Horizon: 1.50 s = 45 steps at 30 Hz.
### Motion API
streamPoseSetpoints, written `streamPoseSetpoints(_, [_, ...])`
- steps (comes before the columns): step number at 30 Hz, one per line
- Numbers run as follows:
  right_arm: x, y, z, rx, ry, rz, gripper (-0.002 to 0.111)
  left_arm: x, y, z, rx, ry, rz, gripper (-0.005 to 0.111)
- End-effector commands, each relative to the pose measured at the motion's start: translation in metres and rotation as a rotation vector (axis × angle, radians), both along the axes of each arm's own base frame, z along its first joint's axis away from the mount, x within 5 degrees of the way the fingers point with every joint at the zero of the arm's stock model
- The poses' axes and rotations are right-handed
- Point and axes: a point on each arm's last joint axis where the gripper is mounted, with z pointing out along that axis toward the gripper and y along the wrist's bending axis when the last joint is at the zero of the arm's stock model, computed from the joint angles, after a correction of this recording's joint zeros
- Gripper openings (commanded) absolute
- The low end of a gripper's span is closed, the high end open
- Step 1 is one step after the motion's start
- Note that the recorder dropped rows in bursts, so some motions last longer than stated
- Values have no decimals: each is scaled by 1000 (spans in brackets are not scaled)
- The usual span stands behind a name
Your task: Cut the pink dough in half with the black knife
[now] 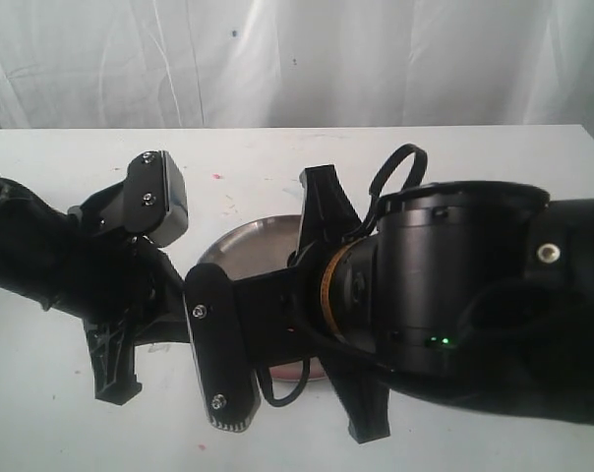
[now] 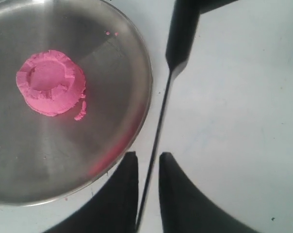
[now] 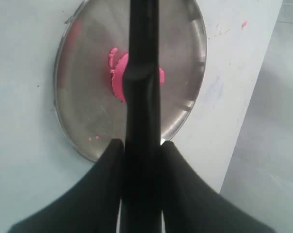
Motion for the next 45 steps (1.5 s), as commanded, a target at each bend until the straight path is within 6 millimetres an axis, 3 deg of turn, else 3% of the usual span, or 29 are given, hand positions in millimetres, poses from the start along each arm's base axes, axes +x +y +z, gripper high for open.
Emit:
streamPoseSetpoints(1, [-1,0,5,14,-14,11,0,1,-4,-3,-23,33,1,4])
streamPoseSetpoints(2, [-1,0,5,14,-14,11,0,1,-4,-3,-23,30,3,0])
streamPoseSetpoints(11, [-3,1,4,61,23,-35,1,6,-2,-2,-20,-4,45,0])
streamPoseSetpoints(18, [-5,1,2,89,60,-65,39,6,-2,-2,-20,-4,45,0])
streamPoseSetpoints(21, [-6,1,3,113,83,-100,47,6,-2,-2,-20,-4,45,0])
streamPoseSetpoints(30, [-8,-18,51,256,69,-187,47,5,0,-4,21,-21,17,0])
streamPoseSetpoints(37, [-6,-45,52,257,316,-222,40,-5,6,11,65,-114,-41,0])
streamPoseSetpoints(45, [-6,-40,54,368,420,-152,40,-19,11,37,29,-214,-39,0])
